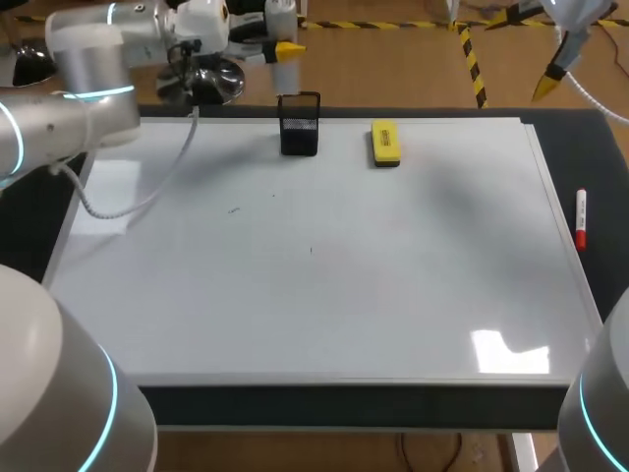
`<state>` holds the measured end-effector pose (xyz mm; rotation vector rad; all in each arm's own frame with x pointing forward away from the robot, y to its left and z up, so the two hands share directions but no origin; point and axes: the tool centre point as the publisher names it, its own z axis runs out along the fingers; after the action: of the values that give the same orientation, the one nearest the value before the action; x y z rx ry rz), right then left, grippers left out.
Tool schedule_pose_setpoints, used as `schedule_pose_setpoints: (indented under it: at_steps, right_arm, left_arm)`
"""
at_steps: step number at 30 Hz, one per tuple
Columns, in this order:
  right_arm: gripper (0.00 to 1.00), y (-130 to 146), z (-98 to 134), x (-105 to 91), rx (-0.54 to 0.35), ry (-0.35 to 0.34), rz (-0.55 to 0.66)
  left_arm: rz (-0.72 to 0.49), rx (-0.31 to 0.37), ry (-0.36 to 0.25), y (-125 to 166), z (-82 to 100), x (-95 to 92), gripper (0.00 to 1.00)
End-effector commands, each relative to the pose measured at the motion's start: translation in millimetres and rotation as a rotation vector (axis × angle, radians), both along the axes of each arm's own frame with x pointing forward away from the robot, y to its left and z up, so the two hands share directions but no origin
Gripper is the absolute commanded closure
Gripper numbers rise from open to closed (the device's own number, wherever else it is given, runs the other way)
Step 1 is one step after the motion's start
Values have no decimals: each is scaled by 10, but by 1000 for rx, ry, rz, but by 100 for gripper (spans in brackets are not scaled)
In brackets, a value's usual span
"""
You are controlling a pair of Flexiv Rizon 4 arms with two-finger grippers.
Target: Pick up the inspection probe, press it on each red-marked spot on the whiteboard one by one, put down the probe, pick up the eraser, and wipe off all the red marks.
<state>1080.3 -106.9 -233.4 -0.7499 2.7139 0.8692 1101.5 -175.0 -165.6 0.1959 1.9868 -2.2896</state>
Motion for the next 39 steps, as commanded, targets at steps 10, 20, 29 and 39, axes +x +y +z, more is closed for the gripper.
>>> schedule_pose_setpoints:
  at_steps: [10,20,29,39]
  right_arm:
    - [0,-3,5,9,-5,1,3]
    - [0,-3,5,9,-5,1,3]
    - [0,-3,5,9,-5,1,3]
    - [0,-3,5,9,-5,1,3]
  left_arm:
    - [-176,17,5,-174,-179,58,100]
    - [-180,11,39,-222,-339,41,100]
    - [-185,12,59,-252,-507,47,100]
    - [-179,15,68,-262,-723,50,100]
